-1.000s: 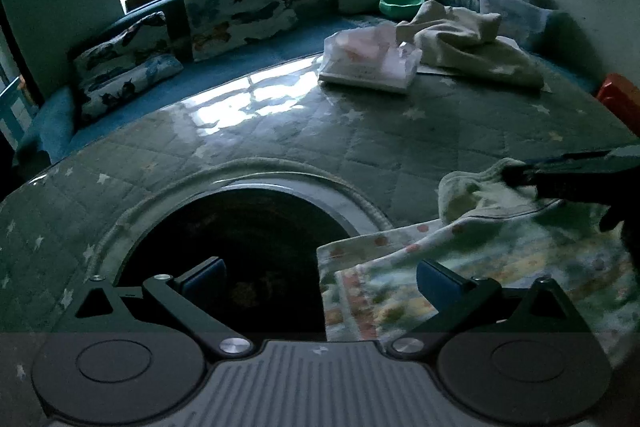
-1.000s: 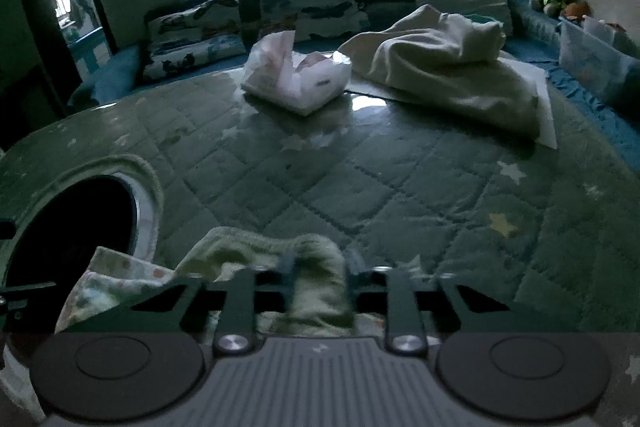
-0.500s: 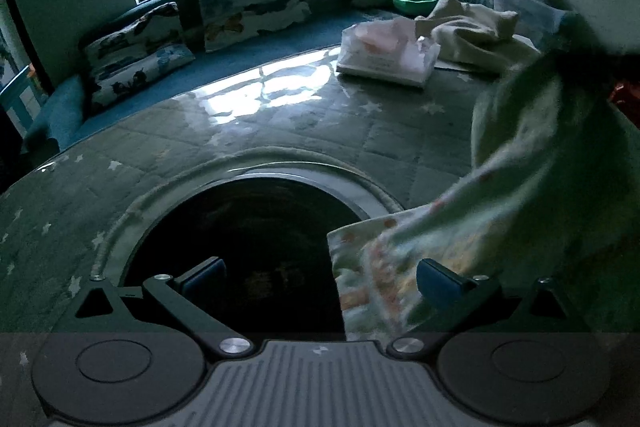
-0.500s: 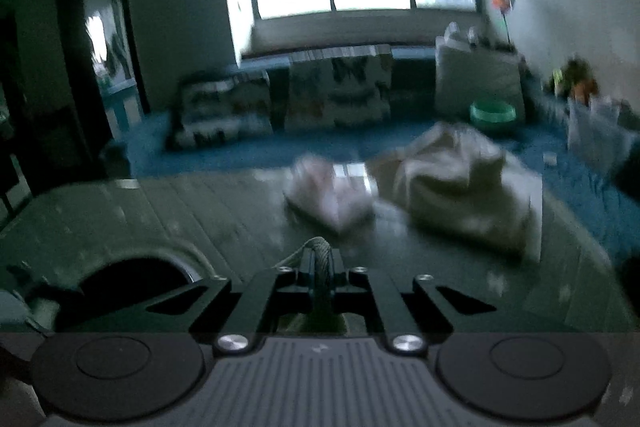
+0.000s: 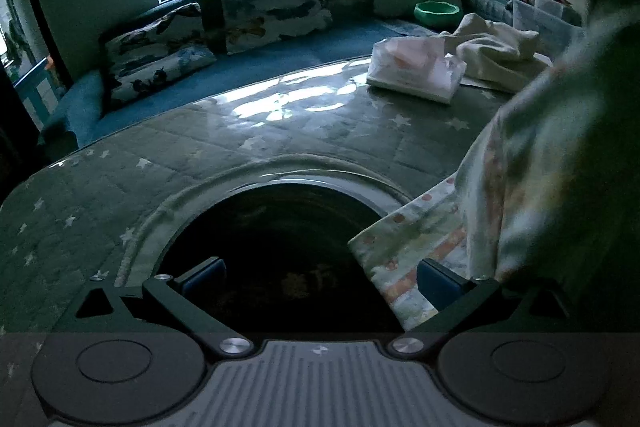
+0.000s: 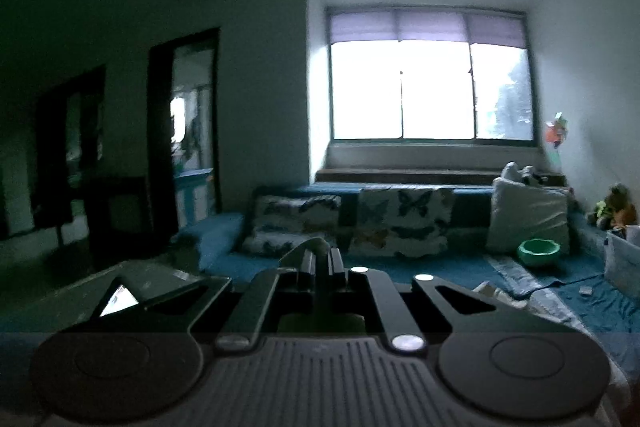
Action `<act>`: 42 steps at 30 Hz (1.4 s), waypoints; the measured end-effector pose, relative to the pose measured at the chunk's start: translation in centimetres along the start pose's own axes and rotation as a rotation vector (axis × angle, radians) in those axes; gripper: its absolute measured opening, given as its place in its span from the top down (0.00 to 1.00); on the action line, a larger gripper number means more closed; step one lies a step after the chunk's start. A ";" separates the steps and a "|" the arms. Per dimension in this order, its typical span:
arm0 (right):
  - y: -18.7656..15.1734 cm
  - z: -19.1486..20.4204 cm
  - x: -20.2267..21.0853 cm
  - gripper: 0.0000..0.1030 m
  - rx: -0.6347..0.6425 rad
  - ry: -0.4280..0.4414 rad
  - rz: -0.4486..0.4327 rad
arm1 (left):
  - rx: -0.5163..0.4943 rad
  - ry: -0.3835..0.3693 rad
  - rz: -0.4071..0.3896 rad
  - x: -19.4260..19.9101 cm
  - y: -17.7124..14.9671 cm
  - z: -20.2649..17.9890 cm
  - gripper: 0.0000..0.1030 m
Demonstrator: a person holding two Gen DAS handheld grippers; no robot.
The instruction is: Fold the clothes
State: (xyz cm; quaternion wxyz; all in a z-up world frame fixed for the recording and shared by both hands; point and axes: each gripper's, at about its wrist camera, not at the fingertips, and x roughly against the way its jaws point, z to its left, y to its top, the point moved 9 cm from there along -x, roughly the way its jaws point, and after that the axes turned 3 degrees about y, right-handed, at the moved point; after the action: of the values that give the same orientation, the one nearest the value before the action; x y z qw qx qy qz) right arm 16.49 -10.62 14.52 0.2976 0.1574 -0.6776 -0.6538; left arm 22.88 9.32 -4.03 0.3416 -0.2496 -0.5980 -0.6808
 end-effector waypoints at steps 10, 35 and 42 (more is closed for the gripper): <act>-9.0 1.8 0.6 0.91 -0.020 0.048 0.298 | 0.012 -0.002 0.012 0.0 -0.8 0.3 0.00; -12.3 3.1 1.9 0.44 -0.112 0.144 0.363 | 0.015 -0.052 0.000 0.8 0.2 -2.5 0.00; -13.6 2.5 1.3 0.38 -0.117 0.078 0.397 | 0.000 -0.077 0.009 1.3 -1.0 -3.8 0.00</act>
State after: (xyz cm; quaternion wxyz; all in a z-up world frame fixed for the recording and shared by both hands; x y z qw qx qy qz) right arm 11.55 -10.76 1.54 0.4551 0.0284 -0.6441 -0.6142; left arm 21.55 5.39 -4.29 0.3215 -0.2784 -0.6094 -0.6692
